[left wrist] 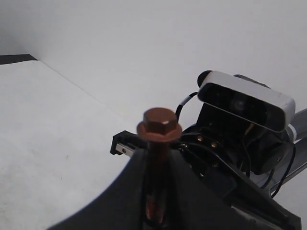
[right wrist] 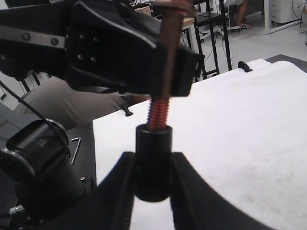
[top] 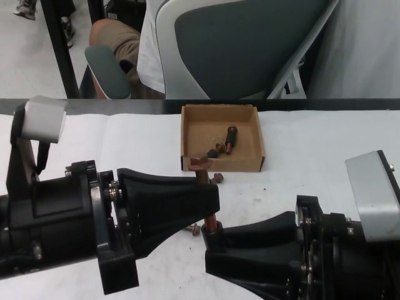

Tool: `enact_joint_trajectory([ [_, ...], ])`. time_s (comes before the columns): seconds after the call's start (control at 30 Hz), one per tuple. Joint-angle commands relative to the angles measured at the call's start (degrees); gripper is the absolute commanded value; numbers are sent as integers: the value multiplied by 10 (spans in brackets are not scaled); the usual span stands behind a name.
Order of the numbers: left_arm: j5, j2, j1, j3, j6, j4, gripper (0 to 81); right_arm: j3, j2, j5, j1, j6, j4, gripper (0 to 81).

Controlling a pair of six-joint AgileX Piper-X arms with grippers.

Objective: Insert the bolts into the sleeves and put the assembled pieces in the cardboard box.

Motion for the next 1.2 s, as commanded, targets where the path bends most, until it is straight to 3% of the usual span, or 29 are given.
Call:
enact_joint_trajectory([
  [0.0, 9, 0, -2, -1, 6, -6, 8, -7, -5, 44, -1, -5, -38, 2],
  [0.53, 9, 0, -2, -1, 6, -6, 8, -8, -5, 58, -1, -5, -61, 2],
  [0.67, 9, 0, -2, -1, 6, -6, 133, -8, -5, 58, -1, -1, -61, 2],
  [0.87, 8, 0, -2, -1, 1, -6, 446, -17, -5, 58, -1, 4, -61, 2],
  [1.03, -13, 0, -2, -1, -9, -4, 477, -26, -5, 71, -1, 4, -61, 2],
  [1.17, -56, 0, 0, -1, 40, 30, 477, -29, -5, 71, -1, 4, -61, 2],
])
